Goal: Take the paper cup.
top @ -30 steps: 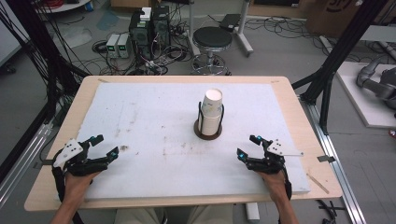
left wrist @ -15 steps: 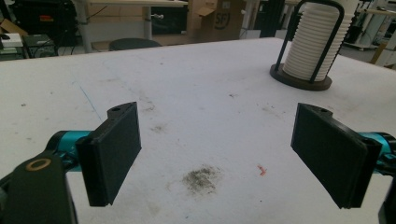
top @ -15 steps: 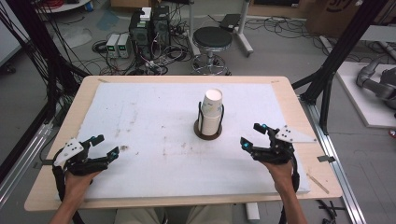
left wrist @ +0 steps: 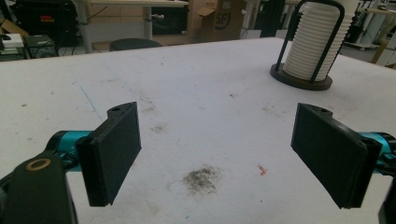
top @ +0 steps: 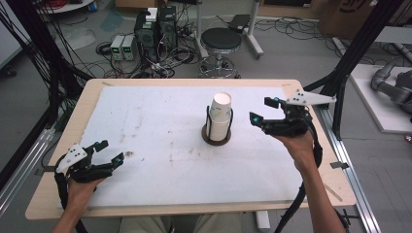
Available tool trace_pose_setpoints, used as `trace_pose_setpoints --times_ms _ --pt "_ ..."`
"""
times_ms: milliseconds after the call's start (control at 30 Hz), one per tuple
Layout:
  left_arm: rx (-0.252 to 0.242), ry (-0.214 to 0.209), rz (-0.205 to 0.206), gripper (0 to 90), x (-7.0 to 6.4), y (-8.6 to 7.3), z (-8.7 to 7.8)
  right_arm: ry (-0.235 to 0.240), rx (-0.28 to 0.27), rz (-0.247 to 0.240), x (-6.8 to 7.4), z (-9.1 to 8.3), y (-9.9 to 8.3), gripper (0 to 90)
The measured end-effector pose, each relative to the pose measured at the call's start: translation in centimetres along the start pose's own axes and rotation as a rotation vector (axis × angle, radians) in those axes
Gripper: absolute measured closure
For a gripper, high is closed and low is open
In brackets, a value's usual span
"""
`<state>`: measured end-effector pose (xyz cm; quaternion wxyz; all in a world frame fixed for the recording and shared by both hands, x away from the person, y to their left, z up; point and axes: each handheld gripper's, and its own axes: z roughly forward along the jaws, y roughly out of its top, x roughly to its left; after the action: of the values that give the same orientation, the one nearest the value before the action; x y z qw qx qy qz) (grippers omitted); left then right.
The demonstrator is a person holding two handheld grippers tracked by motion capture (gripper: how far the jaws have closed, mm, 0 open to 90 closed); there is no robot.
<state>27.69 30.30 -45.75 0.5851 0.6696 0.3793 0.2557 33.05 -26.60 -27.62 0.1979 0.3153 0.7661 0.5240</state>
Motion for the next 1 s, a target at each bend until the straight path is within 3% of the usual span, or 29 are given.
trace_pose_setpoints --times_ms 100,200,367,400,533,600,733,833,967,1000 --pt "0.0 0.002 0.001 15.8 0.0 0.0 0.0 0.002 0.02 -0.005 -0.1 0.5 1.3 20.6" --pt "0.001 0.003 0.004 15.8 0.0 0.0 0.0 0.0 0.086 -0.006 -0.1 1.5 3.6 20.6" --pt "0.009 0.001 0.006 15.8 0.0 0.0 0.0 -0.003 0.135 -0.018 -0.3 2.4 5.4 20.7" --pt "0.007 0.001 0.002 15.8 0.0 0.0 0.1 -0.008 0.173 -0.012 -0.3 2.9 6.4 20.7" --pt "0.009 0.001 0.0 15.8 0.0 0.0 0.1 0.005 0.226 -0.027 -0.4 3.9 8.1 20.7" --pt "0.011 0.001 0.002 15.8 0.0 0.0 0.1 0.006 0.246 -0.032 -0.4 4.2 8.5 20.7" --pt "0.01 0.002 0.002 15.8 0.0 0.0 0.1 0.022 0.348 -0.065 -0.2 5.8 10.3 20.9" --pt "0.012 0.001 0.004 15.8 0.0 0.0 0.1 0.023 0.379 -0.076 -0.3 6.4 10.9 20.8" --pt "0.014 0.0 -0.003 15.8 0.0 0.0 0.1 0.006 0.44 -0.083 -0.4 7.5 11.9 20.8" --pt "0.019 0.0 -0.006 15.8 0.1 0.1 0.2 -0.011 0.484 -0.091 -0.4 8.0 12.2 20.8"
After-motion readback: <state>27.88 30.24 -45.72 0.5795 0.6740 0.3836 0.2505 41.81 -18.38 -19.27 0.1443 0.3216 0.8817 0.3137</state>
